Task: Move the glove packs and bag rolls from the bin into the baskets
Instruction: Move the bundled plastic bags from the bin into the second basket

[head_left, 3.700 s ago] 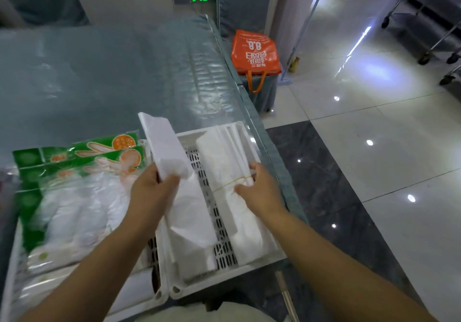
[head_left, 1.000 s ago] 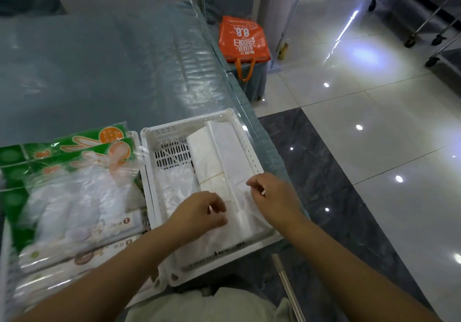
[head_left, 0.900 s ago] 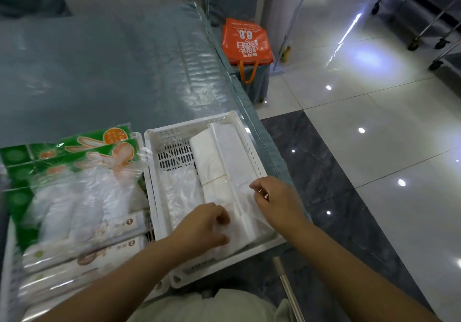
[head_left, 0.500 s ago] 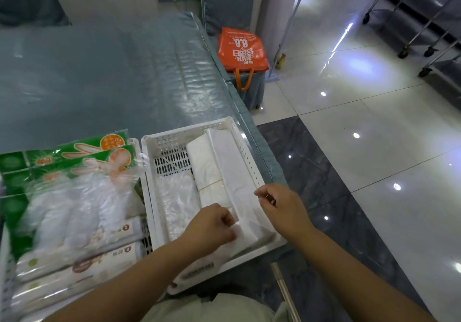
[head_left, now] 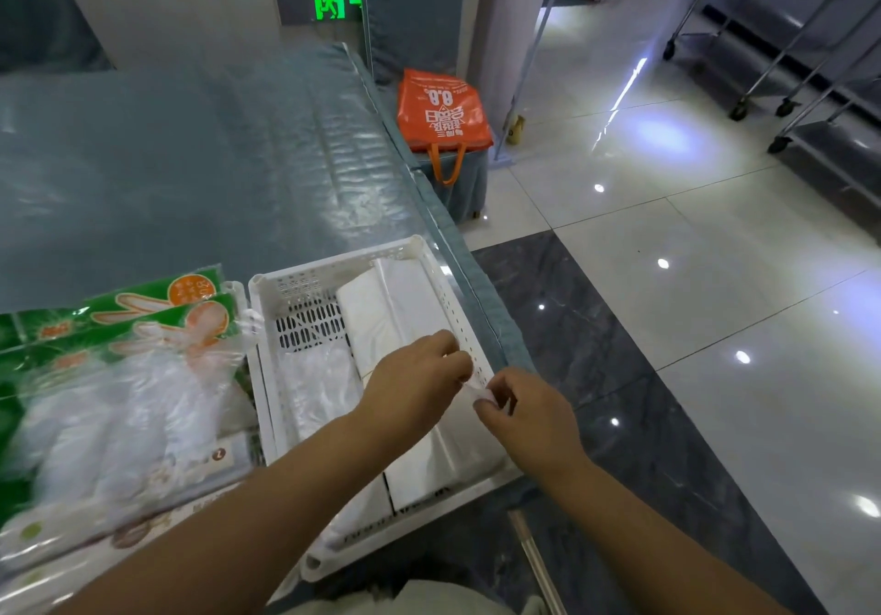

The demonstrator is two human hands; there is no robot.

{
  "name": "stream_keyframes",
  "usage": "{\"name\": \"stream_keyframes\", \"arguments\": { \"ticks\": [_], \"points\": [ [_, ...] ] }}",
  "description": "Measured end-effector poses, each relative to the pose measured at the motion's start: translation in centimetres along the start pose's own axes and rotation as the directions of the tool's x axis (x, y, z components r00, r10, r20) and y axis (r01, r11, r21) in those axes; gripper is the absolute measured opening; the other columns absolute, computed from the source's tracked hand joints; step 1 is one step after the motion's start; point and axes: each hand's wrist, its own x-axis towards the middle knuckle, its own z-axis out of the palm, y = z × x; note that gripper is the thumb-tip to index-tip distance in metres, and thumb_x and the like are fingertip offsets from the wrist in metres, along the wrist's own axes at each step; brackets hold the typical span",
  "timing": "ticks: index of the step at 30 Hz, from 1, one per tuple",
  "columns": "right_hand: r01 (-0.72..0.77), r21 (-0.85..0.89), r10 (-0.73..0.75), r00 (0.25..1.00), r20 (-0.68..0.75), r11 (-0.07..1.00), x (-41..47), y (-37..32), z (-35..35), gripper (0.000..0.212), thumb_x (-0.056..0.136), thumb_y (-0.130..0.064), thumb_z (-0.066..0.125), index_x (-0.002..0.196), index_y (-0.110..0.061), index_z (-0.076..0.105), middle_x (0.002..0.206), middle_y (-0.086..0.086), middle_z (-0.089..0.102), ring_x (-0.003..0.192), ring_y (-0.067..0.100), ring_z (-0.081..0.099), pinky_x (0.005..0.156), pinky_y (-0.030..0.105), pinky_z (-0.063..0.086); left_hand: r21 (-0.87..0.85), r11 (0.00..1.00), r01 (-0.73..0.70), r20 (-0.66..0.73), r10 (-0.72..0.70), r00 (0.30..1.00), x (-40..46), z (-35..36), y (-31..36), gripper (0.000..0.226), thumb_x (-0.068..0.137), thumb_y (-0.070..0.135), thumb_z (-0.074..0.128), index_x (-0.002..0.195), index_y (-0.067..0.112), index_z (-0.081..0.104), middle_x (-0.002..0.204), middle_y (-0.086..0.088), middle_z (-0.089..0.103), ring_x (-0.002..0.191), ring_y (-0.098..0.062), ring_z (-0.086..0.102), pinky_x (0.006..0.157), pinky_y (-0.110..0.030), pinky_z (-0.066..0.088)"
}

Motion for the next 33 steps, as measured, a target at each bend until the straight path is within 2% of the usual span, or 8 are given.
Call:
{"name": "stream_keyframes", "arguments": {
  "ticks": [3,4,9,12,15,21,27,33],
  "points": [
    [0.172,-0.172,-0.199,0.968,-0.153,0.97,-0.6,-0.2,0.7,0.014,0.081,-0.028,0.07,0.075,-0.023,0.058,0.07,-0.006,0.06,0.059,0.003,0.05,0.061,0.01,0.04,-0.125,0.961,0.247,-0.14,-0.264,0.954,-2.4,0.7,-1.1,0.026,0.073,0.007,0.074,0.095,0.014,0.063,0.095,-0.003,0.063,0.079,-0.017,0.06,0.063,-0.021,0.046],
    [0.234,-0.226,-0.278,0.942,-0.188,0.945,-0.7,-0.2,0.8,0.014,0.078,-0.023,0.073,0.073,-0.019,0.061,0.066,-0.002,0.062,0.056,0.004,0.049,0.057,0.012,0.042,-0.149,0.954,0.26,-0.151,-0.282,0.947,-3.3,1.1,-1.4,0.026,0.072,0.005,0.074,0.094,0.015,0.063,0.092,-0.002,0.063,0.076,-0.017,0.06,0.062,-0.022,0.047],
    [0.446,-0.354,-0.517,0.845,-0.135,0.822,-0.9,-0.2,1.5,0.015,0.075,-0.021,0.076,0.072,-0.013,0.063,0.062,0.003,0.061,0.05,0.014,0.054,0.046,0.025,0.049,0.006,0.997,0.08,-0.021,-0.08,0.997,-5.2,2.8,-1.1,0.03,0.073,0.01,0.073,0.101,0.019,0.067,0.104,0.001,0.069,0.094,-0.019,0.063,0.079,-0.032,0.05],
    [0.516,-0.33,-0.558,0.829,-0.04,0.791,-1.0,-0.2,1.7,0.018,0.079,-0.029,0.072,0.073,-0.014,0.065,0.062,0.001,0.062,0.051,0.012,0.054,0.047,0.025,0.049,-0.074,0.971,0.229,-0.096,-0.235,0.967,-4.9,2.8,-1.4,0.021,0.077,0.004,0.065,0.094,0.016,0.065,0.099,-0.001,0.065,0.092,-0.019,0.058,0.08,-0.029,0.045],
    [0.53,-0.303,-0.545,0.838,0.039,0.792,-0.7,-0.8,1.5,0.021,0.082,-0.035,0.068,0.077,-0.015,0.067,0.067,0.0,0.067,0.054,0.011,0.058,0.053,0.025,0.053,-0.169,0.907,0.386,-0.199,-0.415,0.888,-5.0,1.7,-2.5,0.021,0.078,-0.005,0.057,0.089,0.012,0.062,0.094,-0.005,0.061,0.09,-0.022,0.053,0.078,-0.027,0.042],
    [0.625,-0.242,-0.639,0.769,0.025,0.742,2.3,-5.8,1.2,0.016,0.086,-0.021,0.063,0.077,-0.009,0.068,0.064,0.004,0.066,0.051,0.017,0.058,0.048,0.025,0.049,-0.268,0.836,0.479,-0.273,-0.542,0.795,-6.6,-4.2,-4.6,0.019,0.085,0.003,0.051,0.091,0.015,0.065,0.097,-0.003,0.064,0.093,-0.018,0.055,0.076,-0.025,0.04],
    [0.813,-0.184,-0.824,0.566,0.029,0.552,4.1,-16.7,3.0,0.016,0.086,-0.024,0.064,0.078,-0.009,0.069,0.074,0.007,0.072,0.056,0.021,0.063,0.051,0.025,0.052,-0.203,0.795,0.571,-0.354,-0.604,0.714,-11.9,-13.8,-5.3,0.012,0.087,0.026,0.052,0.093,0.03,0.062,0.089,0.012,0.066,0.074,-0.008,0.055,0.063,-0.026,0.041],
    [0.936,-0.117,-0.943,0.327,-0.066,0.333,1.7,-29.2,5.8,0.021,0.087,-0.022,0.058,0.071,-0.012,0.066,0.063,0.005,0.064,0.054,0.025,0.056,0.047,0.033,0.044,-0.03,0.742,0.67,-0.57,-0.563,0.599,-21.1,-22.9,-5.6,0.01,0.085,0.031,0.056,0.091,0.026,0.064,0.082,0.006,0.067,0.072,-0.019,0.06,0.062,-0.031,0.047]
  ]
}}
